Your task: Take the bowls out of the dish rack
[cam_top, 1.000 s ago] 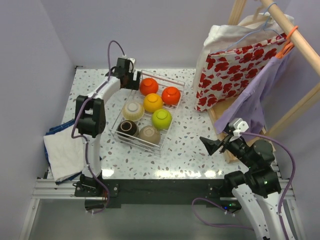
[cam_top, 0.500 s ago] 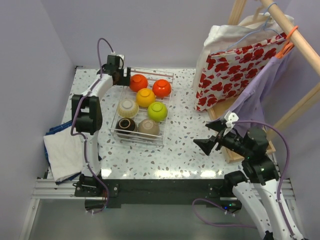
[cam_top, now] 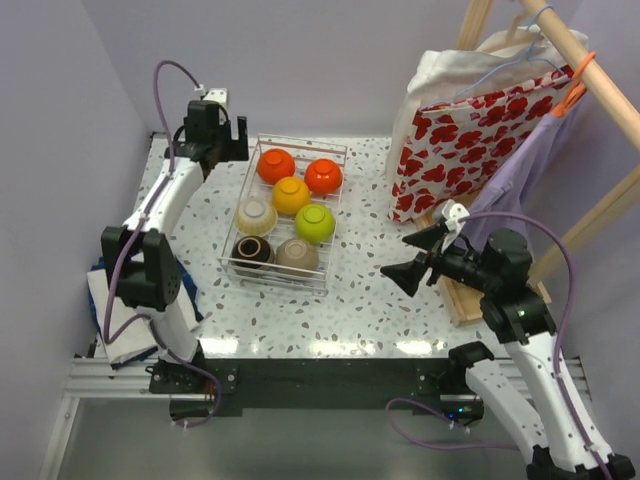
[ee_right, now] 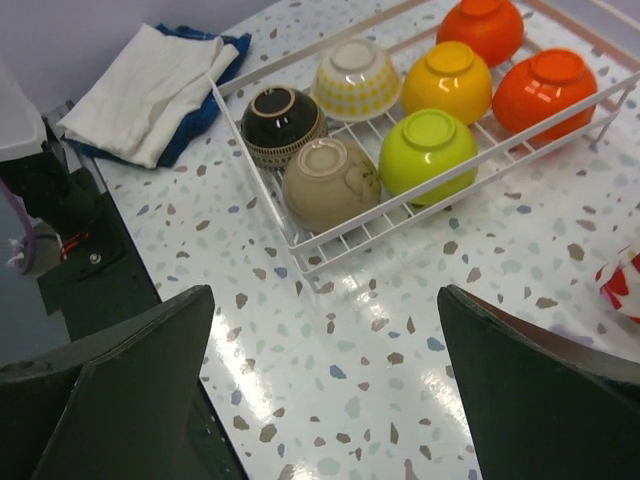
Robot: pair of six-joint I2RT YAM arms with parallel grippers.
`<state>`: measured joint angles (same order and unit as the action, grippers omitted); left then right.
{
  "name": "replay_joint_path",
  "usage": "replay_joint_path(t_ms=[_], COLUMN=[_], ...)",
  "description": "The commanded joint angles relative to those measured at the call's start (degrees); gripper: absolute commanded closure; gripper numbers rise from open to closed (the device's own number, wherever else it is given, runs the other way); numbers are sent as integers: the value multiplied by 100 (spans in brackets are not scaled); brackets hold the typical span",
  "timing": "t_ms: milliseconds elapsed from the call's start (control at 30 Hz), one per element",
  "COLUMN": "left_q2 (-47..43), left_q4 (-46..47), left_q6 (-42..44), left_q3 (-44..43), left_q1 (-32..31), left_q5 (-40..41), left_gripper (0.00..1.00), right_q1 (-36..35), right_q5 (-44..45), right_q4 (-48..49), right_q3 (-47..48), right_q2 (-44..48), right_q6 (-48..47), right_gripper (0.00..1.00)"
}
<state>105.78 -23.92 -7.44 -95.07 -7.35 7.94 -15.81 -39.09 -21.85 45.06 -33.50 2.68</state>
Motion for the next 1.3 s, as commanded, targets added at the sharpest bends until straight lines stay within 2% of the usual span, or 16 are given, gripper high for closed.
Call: replay_joint_path(t_ms=[0, 167, 333, 433, 567, 700, 900, 1100, 1267], left_q2=[-1040, -1937, -2369, -2116, -1500, -972, -734, -962, -1340], left_q4=[265, 160, 177, 178, -129, -569, -763, -763, -702], left_q6=[-196, -231, -626, -671, -469, -346, -477, -425, -416], left_q3=[830, 1903, 2536, 2389, 1958, 1632, 1702, 2141, 2607], left_q1=[-616, -1373, -2400, -3218, -4114, -4485, -4758, -4749, -4574], left_q5=[110, 155, 146, 251, 1074, 1683, 1947, 2509, 2660], left_gripper=[0, 0, 0, 0, 0, 0, 0, 0, 0], right_q1=[-27, -123, -360, -370, -370, -370, -370, -370, -370], right_q5=[-274, -257, 461, 901, 1079, 1246, 1413, 1264, 719], right_q4=[251, 348, 593, 629, 489, 366, 260, 488, 681], right_q3=[337, 407, 197, 74, 47, -93, -383, -472, -358], right_q2=[-534, -1062, -1335, -1493, -1572, -1275, -992, -1062, -1439], right_q6=[101, 136, 400, 549, 514, 497, 532, 637, 681], right_gripper=[1, 1, 1, 1, 1, 1, 1, 1, 1])
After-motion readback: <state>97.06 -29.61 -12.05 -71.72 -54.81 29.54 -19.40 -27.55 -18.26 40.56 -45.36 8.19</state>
